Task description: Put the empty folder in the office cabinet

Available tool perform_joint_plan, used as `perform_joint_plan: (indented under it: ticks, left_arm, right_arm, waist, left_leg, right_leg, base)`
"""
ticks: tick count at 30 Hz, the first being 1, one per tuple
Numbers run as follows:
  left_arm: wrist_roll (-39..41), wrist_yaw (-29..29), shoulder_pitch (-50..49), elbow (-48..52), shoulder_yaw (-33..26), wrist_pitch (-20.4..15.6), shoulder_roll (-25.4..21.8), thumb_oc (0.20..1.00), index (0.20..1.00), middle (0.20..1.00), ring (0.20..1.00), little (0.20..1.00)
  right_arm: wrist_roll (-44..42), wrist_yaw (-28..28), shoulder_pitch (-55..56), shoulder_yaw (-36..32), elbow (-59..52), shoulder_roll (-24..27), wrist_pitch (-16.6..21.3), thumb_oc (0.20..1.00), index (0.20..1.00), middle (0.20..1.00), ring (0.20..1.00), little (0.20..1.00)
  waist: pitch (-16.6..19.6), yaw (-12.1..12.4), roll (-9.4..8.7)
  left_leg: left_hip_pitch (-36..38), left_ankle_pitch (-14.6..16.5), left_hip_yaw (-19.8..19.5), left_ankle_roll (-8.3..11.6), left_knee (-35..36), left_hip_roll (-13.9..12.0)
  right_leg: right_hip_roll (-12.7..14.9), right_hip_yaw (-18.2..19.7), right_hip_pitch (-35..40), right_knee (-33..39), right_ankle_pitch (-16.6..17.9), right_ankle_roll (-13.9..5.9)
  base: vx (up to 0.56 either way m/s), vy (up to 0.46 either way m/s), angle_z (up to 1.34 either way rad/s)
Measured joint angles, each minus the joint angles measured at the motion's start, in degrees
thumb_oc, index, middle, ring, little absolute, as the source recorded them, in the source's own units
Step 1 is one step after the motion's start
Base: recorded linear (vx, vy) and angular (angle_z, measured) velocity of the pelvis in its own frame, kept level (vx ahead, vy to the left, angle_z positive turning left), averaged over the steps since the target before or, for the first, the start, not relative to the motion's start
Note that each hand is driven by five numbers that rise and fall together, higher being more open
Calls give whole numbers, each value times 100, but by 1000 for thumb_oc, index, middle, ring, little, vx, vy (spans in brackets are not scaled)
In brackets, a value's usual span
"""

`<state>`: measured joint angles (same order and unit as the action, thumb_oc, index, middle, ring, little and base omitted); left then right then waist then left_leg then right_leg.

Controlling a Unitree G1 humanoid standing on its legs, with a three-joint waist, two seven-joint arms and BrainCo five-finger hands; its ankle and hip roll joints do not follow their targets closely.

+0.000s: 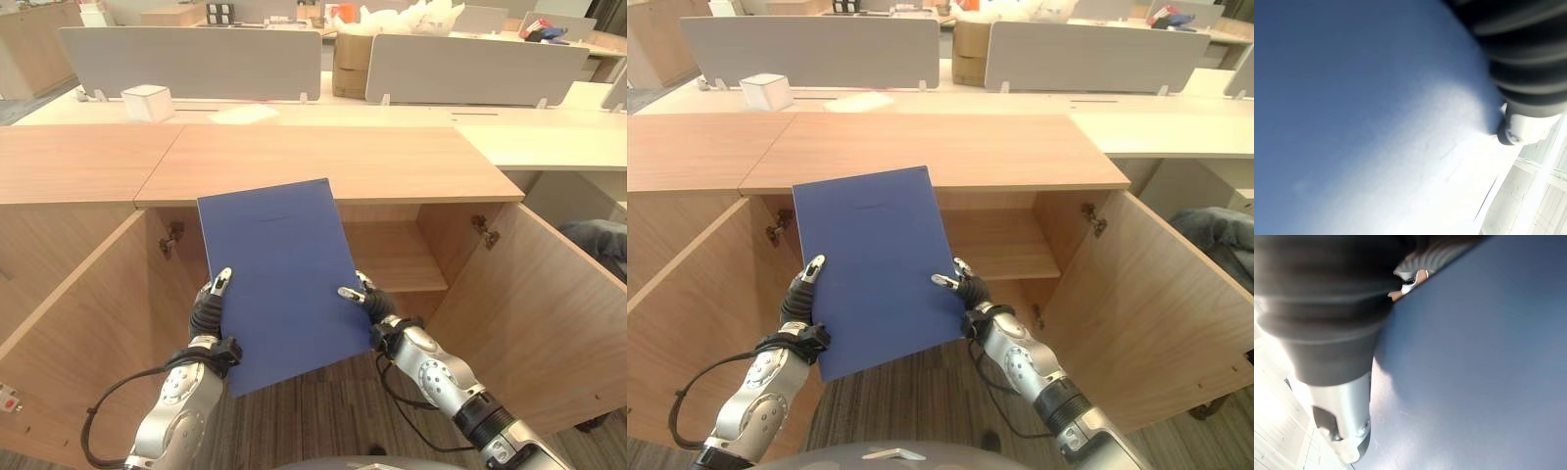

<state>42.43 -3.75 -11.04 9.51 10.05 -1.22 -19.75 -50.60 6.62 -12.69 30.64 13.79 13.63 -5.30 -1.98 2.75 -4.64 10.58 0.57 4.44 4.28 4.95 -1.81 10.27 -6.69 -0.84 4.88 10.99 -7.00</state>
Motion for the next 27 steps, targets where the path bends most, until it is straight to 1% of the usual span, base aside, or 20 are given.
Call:
perform_joint_plan:
  ticks: [3,4,5,6,22,23,24,25,27]
  left_arm:
    - [2,0,0,0,6,4,-1,200,200,200,200,200]
    - [4,1,0,0,9,36,0,200,200,200,200,200]
    - [4,1,0,0,11,50,0,200,200,200,200,200]
    - [4,1,0,0,14,59,0,200,200,200,200,200]
    - [16,71,-3,-1,140,157,-43,200,200,200,200,200]
    - [13,79,-6,-1,141,165,-47,561,561,561,561,561]
    - [7,100,-8,-1,146,176,-62,1000,1000,1000,1000,1000]
    - [-13,237,-55,0,176,209,-211,1000,1000,1000,1000,1000]
    - [-36,461,-160,16,172,218,-312,1000,1000,1000,1000,1000]
  right_arm:
    - [4,-4,-13,-1,0,1,-3,1000,1000,1000,1000,1000]
    - [5,-17,-13,-1,0,1,-5,812,812,812,812,812]
    - [6,-38,-13,2,0,1,-7,388,388,388,388,388]
    - [6,-42,-13,5,0,0,-8,200,200,200,200,200]
    - [339,179,22,54,-1,100,-98,200,200,200,200,200]
    - [341,188,35,48,-1,109,-102,200,200,200,200,200]
    - [343,208,66,37,-1,113,-101,200,200,200,200,200]
    - [431,233,141,20,0,161,-105,200,200,200,200,200]
    - [468,326,265,-15,43,225,-146,200,200,200,200,200]
  waist:
    - [0,0,0]
    - [0,0,0]
    - [0,0,0]
    - [0,0,0]
    - [-1,-49,2]
    - [-1,-53,2]
    - [-1,-52,2]
    - [-1,-52,2]
    - [-2,-48,1]
  left_leg:
    - [-2,0,-8,0,-1,0]
    - [-2,-1,-8,-1,-1,3]
    - [-2,-2,-8,-1,-2,3]
    - [-2,-2,-8,-1,-2,4]
    - [-3,-3,-14,-2,0,5]
    - [-3,-3,-13,-2,0,6]
    - [-3,-3,-14,-2,0,6]
    - [-4,-3,-14,-2,1,6]
    - [-6,-2,-16,-2,2,8]
  right_leg:
    - [0,-7,3,-2,0,0]
    - [0,-8,4,-6,0,0]
    - [1,-8,5,-7,0,0]
    - [1,-8,5,-7,0,0]
    - [5,-12,7,-9,0,0]
    - [5,-12,6,-9,0,0]
    - [5,-12,7,-9,0,0]
    - [6,-14,6,-9,0,0]
    - [10,-18,7,-9,-1,-1]
  base:
    - [0,0,0]
    - [0,0,0]
    - [0,0,0]
    - [0,0,0]
    - [0,0,0]
    - [0,0,0]
    - [0,0,0]
    - [0,0,0]
    - [0,0,0]
